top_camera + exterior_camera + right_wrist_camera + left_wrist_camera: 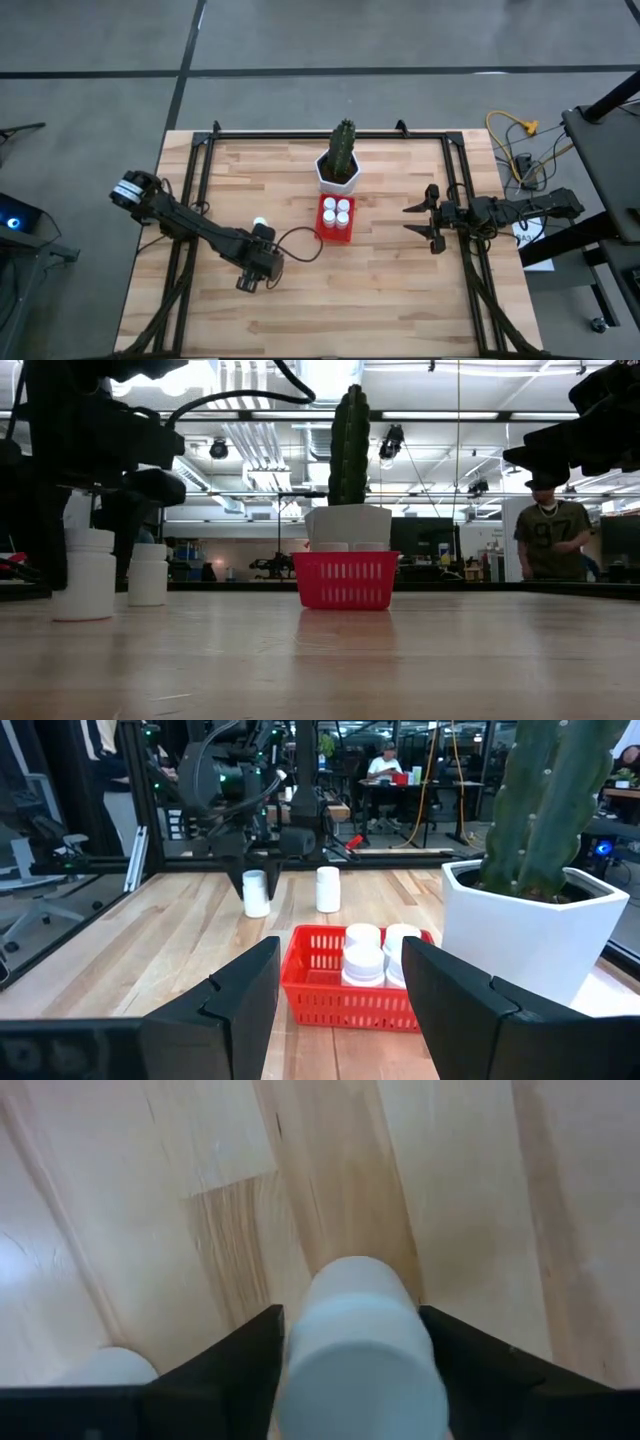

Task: Pick and place pill bottles into a basket
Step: Put the white pill bottle into the red bin

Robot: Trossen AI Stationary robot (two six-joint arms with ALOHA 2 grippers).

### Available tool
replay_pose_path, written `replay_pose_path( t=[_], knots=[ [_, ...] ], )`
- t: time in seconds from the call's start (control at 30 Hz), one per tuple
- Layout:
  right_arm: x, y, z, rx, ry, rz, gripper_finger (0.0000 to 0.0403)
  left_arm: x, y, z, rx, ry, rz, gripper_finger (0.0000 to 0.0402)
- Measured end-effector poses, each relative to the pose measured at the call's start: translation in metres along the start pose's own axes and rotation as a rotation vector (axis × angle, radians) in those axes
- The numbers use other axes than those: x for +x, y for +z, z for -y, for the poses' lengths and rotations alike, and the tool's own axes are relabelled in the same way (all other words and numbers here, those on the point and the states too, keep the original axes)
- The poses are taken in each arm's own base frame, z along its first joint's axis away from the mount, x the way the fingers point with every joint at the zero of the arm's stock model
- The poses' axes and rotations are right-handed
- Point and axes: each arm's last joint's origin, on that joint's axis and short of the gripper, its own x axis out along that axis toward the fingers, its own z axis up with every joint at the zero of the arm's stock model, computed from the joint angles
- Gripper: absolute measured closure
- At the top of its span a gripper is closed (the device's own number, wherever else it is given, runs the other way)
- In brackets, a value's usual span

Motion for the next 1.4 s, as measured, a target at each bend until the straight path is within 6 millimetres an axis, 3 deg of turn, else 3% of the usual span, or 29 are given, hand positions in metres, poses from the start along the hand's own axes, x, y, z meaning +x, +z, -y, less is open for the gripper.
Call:
replay_pose_path(
  t=[0.13,0.47,0.73,1.1,1.4],
  knots=[
    [0.000,0.000,0.000,0.000,0.000,0.000,0.0202,0.002,0.002,0.000,0.002,-0.001,0.010,0.0242],
    [0.000,0.000,0.000,-0.008,0.000,0.000,0.0202,-0.005,0.017,0.002,0.003,-0.020,0.120,0.0243],
    [0.000,0.000,0.000,-0.008,0.001,0.000,0.0202,-0.030,0.040,-0.001,0.031,-0.024,0.212,0.0243],
    [0.000,0.000,0.000,-0.004,0.000,0.001,0.0202,-0.060,0.080,-0.030,0.059,0.021,0.232,0.0243],
    [0.000,0.000,0.000,-0.004,0.000,-0.001,0.0202,-0.057,0.123,-0.062,0.104,0.063,0.160,0.0243]
  ],
)
